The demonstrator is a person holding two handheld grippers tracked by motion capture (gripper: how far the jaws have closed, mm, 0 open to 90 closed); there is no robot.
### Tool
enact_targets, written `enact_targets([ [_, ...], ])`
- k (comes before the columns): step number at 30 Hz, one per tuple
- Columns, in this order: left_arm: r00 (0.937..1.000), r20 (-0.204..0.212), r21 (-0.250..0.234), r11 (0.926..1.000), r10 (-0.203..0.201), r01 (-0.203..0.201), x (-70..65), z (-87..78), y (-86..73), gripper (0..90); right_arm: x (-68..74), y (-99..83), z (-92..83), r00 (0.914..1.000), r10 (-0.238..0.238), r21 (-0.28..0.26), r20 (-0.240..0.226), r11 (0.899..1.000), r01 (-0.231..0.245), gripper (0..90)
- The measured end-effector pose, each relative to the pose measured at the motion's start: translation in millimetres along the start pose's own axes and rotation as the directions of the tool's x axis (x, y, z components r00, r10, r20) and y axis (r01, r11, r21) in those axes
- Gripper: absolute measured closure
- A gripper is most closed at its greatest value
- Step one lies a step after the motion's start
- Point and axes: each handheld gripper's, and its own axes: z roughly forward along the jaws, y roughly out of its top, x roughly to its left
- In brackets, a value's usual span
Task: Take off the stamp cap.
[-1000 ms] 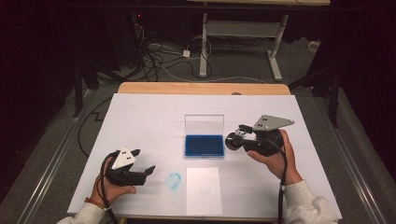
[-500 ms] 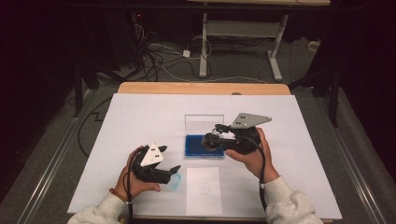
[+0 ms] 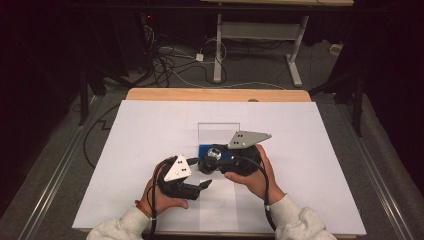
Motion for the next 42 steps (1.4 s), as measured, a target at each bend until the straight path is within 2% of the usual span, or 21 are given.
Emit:
enact_targets([
  [3,1.0,0.005,-0.009,1.0,0.005,-0.005,-0.5,-1.6,0.1,24.4,2.2,-0.5,1.0,1.0,0.0,-0.001,-0.005,1.0,0.0,56.9],
  [4,0.9999,0.014,-0.029,0.9996,-0.005,0.005,0.4,-3.6,-0.3,26.6,3.0,-1.0,1.7,1.0,0.002,-0.008,-0.009,1.0,-0.002,56.9],
  [6,0.9998,0.017,-0.029,0.9996,-0.001,0.002,0.3,-4.0,-0.3,30.2,3.5,-2.3,2.1,0.9997,0.02,-0.026,-0.017,0.999,-0.021,56.9],
  [8,1.0,0.004,-0.04,0.9992,-0.006,0.006,-0.1,-4.4,-0.5,30.4,5.1,-3.6,3.1,0.9997,0.02,-0.034,-0.014,0.999,-0.02,56.9],
  [13,0.9999,-0.001,-0.025,0.9996,-0.01,0.01,0.1,-1.6,-2.1,31.9,8.5,-5.1,4.6,0.9993,0.036,-0.052,-0.014,0.998,-0.037,57.0],
  [16,0.9998,-0.007,-0.026,0.9995,-0.018,0.018,0.9,-1.3,-3.0,32.9,10.9,-5.9,6.8,0.9994,0.027,-0.047,-0.024,0.998,-0.028,56.9],
  [27,0.9993,-0.034,0.008,0.9998,0.016,-0.016,-1.3,1.6,-3.9,35.9,10.6,-8.3,8.2,0.999,0.032,-0.04,-0.031,0.999,-0.033,57.0],
  [33,0.999,-0.038,0.014,0.9996,0.024,-0.023,-1.1,2.2,-4.2,36.1,10.9,-9.0,8.7,0.9992,0.031,-0.037,-0.026,0.999,-0.032,57.0],
  [42,0.999,-0.028,0.03,0.999,0.033,-0.033,0.2,2.0,-4.3,36.1,8.3,-11.1,10.0,0.9977,0.057,-0.039,-0.038,0.998,-0.058,57.0],
])
